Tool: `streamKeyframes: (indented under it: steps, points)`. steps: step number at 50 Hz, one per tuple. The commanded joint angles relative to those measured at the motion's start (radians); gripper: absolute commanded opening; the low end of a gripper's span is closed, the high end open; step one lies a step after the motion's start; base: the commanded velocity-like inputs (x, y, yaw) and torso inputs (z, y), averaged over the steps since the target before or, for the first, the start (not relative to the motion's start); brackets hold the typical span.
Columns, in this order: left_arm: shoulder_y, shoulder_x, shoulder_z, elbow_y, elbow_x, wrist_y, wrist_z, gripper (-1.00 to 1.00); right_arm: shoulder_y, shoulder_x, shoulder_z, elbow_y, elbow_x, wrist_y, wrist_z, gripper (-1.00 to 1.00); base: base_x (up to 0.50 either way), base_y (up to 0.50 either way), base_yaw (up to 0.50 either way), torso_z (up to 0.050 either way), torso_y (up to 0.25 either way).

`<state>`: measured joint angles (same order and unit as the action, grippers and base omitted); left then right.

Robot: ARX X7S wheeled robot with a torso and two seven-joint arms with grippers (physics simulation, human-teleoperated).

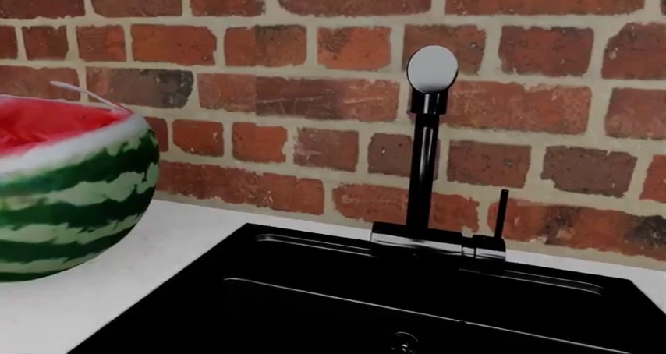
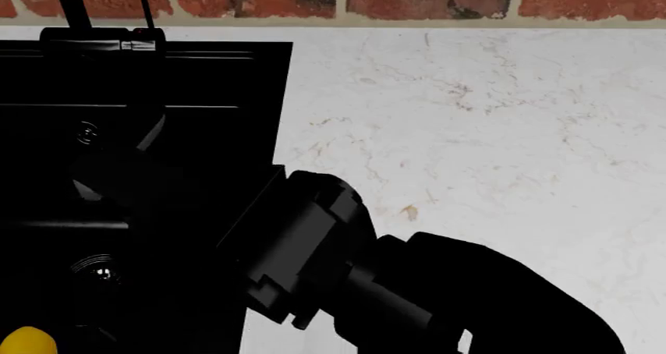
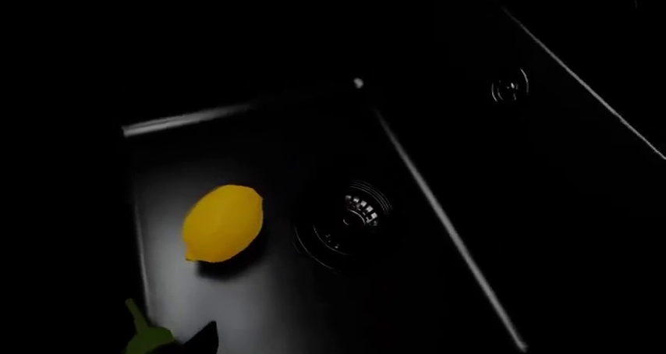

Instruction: Pick the eggplant from the counter and place it in the sink

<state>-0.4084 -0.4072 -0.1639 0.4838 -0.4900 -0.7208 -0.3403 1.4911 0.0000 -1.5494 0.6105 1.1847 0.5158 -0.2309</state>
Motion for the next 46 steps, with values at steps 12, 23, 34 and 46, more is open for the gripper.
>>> streamKeyframes:
  steps: [12,23,34,46]
  points:
    - [-0.011,-0.005,0.010,-0.007,-0.002,-0.003,-0.006,1.00,0.060,0.000,0.013,0.169,0.014,-0.104,-0.040,1.00,0.00,0.00,0.00,0.000,0.000]
    - [-0.017,-0.006,0.021,-0.009,-0.003,-0.006,-0.005,1.00,0.073,0.227,0.063,-0.142,0.066,-0.094,0.138,1.00,0.00,0.00,0.00,0.000,0.000]
    - [-0.009,-0.007,0.023,-0.018,-0.003,0.007,-0.001,1.00,0.045,0.446,0.131,-0.437,0.143,-0.110,0.294,1.00,0.00,0.00,0.00,0.000,0.000]
    - [-0.011,-0.010,0.023,-0.009,-0.009,-0.001,-0.007,1.00,-0.003,0.595,0.181,-0.592,0.183,-0.158,0.382,1.00,0.00,0.00,0.00,0.000,0.000]
